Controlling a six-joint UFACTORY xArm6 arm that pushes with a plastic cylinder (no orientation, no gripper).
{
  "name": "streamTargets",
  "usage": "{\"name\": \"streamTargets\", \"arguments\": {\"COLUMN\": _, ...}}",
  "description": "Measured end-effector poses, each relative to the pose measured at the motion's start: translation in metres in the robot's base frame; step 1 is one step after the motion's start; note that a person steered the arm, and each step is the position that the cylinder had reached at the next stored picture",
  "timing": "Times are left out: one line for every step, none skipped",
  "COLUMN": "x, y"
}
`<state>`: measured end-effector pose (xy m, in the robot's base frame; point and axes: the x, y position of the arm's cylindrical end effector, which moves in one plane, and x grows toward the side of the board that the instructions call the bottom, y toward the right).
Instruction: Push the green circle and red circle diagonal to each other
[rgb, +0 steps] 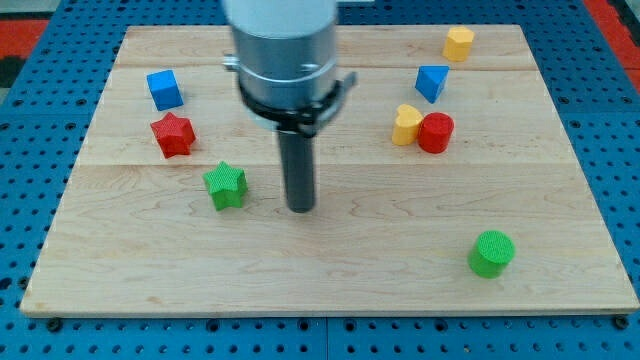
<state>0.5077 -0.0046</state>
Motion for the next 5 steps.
{"name": "streamTargets", "arguments": {"x": 0.068, "y": 0.113}}
{"name": "streamTargets", "arguments": {"x": 0.11, "y": 0.111}}
{"name": "streamTargets", "arguments": {"x": 0.108, "y": 0.201}}
{"name": "streamTargets", "arguments": {"x": 0.085, "y": 0.216}}
{"name": "streamTargets", "arguments": {"x": 0.064, "y": 0.184}}
